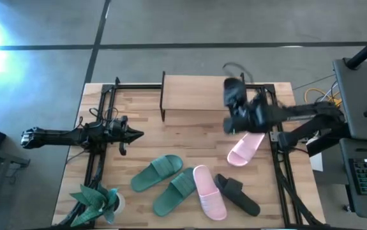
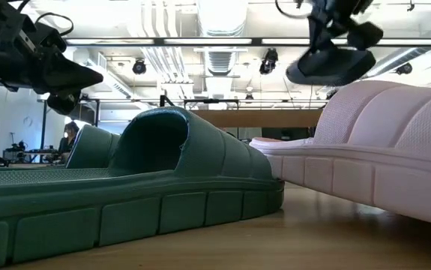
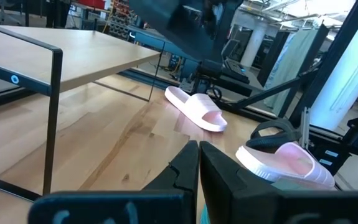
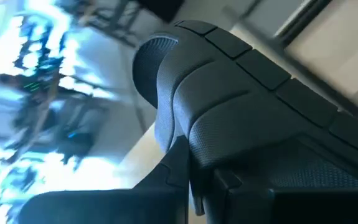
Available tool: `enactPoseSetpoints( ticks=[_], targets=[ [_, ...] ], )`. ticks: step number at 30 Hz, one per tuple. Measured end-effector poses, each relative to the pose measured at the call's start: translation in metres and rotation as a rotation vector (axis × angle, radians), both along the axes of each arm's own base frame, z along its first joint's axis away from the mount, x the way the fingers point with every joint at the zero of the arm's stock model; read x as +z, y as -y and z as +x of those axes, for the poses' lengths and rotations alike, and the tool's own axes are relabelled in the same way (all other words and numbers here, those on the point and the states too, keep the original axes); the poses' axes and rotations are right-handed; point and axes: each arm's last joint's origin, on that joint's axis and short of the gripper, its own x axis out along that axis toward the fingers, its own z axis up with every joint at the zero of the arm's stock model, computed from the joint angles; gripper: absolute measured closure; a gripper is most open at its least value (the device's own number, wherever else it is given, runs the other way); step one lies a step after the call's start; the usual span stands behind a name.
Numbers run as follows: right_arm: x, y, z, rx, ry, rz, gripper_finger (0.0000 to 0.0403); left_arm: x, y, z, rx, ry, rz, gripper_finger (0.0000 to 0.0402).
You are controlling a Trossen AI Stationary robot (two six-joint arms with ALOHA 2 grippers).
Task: Pick and place slides into the shelf
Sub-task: Put the top black slipper onto the shelf
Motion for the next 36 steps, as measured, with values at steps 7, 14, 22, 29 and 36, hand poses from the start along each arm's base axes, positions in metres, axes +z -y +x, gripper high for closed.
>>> enactPoseSetpoints(
  ticks=[7, 14, 22, 29, 36],
  targets=[
    [0.017, 0.056, 0.017, 0.143, -0.052, -0.009, 0.039, 0.0, 0.0, 0.0, 0.0, 0.0, 0.0, 0.0402],
    [-0.009, 0.089, 0.032, 0.126, -0.096, 0.117, 0.039, 0.0, 0.0, 0.0, 0.0, 0.001, 0.0, 0.0402],
    [-0.036, 0.1, 0.048, 0.085, -0.158, 0.171, 0.039, 0.0, 0.0, 0.0, 0.0, 0.0, 0.0, 0.0402],
    [-0.032, 0.103, 0.044, 0.181, -0.219, 0.193, 0.0366, 0.0, 0.0, 0.0, 0.0, -0.001, 0.0, 0.0402],
    [-0.027, 0.097, 0.028, 0.229, -0.258, 0.285, 0.0263, 0.0, 0.0, 0.0, 0.0, 0.0, 0.0, 0.0402]
  ],
)
